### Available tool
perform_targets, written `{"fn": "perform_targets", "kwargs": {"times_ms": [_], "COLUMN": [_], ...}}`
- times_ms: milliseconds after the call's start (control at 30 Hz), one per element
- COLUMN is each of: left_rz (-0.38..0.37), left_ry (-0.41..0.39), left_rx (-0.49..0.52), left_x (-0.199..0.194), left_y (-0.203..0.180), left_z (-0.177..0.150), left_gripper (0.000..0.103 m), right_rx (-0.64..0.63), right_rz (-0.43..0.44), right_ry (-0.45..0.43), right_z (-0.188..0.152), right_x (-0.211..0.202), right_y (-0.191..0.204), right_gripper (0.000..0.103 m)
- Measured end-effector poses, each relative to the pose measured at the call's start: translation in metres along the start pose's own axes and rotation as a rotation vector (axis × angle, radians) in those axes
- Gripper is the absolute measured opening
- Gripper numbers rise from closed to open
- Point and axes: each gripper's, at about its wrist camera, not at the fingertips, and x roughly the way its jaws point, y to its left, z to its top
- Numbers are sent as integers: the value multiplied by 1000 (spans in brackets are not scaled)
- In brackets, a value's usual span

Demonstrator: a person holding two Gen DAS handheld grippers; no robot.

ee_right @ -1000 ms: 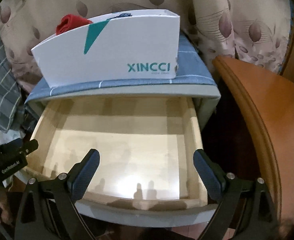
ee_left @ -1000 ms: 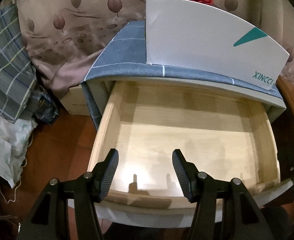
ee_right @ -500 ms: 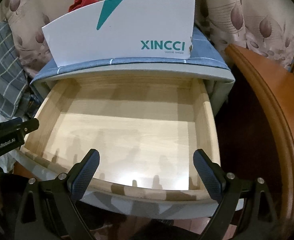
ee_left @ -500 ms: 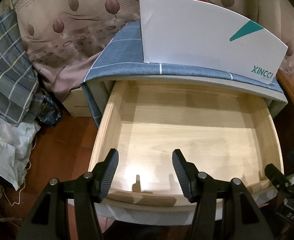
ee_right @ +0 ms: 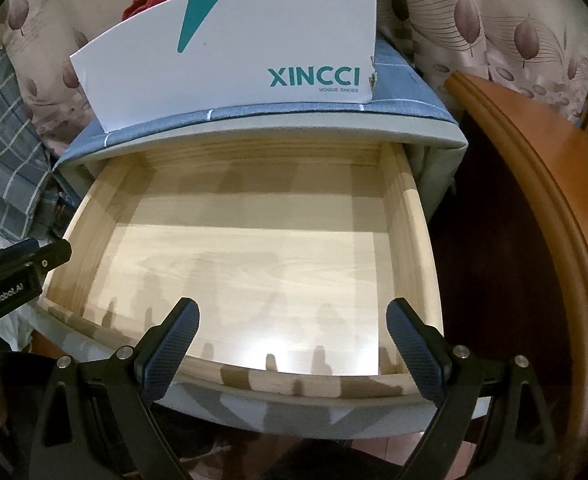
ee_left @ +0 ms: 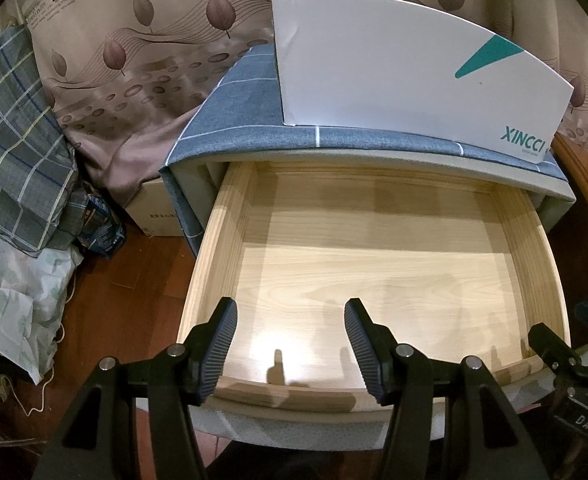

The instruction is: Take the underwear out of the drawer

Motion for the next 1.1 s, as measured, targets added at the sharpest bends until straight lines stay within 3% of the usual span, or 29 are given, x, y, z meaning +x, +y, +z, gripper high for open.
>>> {"fn": "perform_targets", "kwargs": {"times_ms": [1100], "left_rz": [0], "left_ry": [2], "left_rx": [5], "left_x": [2], "left_y": [-2], "left_z": [0], "left_gripper": [57], "right_rx": [-4], "right_rz": [-7], "right_ry": [26], "right_z": [-1], "right_x": [5], "right_y": [1], "right_gripper": [93]}}
